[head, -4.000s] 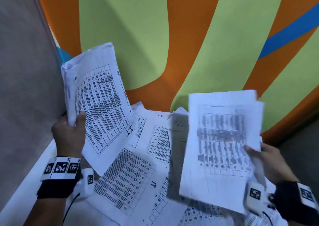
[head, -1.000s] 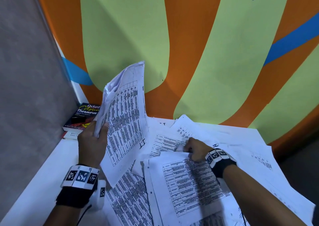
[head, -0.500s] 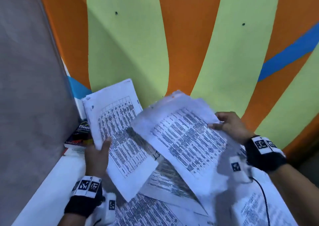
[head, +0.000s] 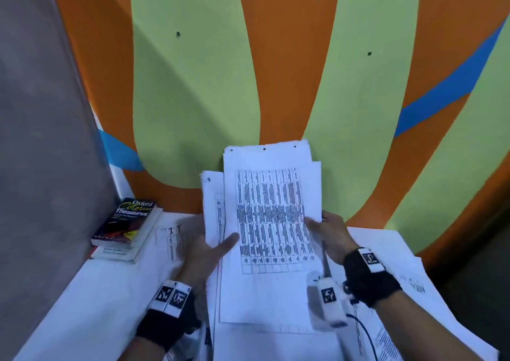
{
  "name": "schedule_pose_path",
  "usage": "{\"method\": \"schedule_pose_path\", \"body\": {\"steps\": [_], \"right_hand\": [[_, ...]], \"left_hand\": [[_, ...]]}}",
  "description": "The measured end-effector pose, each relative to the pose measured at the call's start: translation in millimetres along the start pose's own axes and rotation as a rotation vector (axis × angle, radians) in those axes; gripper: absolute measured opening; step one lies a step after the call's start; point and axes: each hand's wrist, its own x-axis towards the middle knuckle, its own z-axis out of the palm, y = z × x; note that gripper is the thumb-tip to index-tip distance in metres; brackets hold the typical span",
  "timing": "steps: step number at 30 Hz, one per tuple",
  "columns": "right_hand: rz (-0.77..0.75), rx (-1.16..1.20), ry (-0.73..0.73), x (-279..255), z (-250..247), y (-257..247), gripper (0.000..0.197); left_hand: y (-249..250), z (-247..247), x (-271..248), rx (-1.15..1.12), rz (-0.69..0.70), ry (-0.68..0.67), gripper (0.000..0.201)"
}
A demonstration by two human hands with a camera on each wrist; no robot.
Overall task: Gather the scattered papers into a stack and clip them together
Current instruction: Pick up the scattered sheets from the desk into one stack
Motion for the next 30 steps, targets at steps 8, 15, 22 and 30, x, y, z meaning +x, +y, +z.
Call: {"method": "schedule_pose_path", "body": {"steps": [8, 15, 22, 30], "right_hand": [[0.102, 0.157, -0.171, -20.6, 10.7, 14.3, 0.043], [-0.643, -0.241, 0.216, -45.5, 14.6, -74.8, 0.032], [-0.577, -0.100, 0.230, -67.7, 17.1, -60.7, 0.035], [-0.506, -0.146, 0.224, -71.8, 26.4, -32.6, 0.023]], "left_hand": [[2.2, -5.0, -7.2, 0.121, 0.013, -0.204, 0.033], [51.2, -1.9, 23.7, 0.248, 0.220, 0.004, 0.049], [50.2, 18.7, 9.3, 0.106, 0.171, 0.186, 0.053], [60.1, 32.9, -5.7, 0.063, 0.244, 0.279, 0.010]]}}
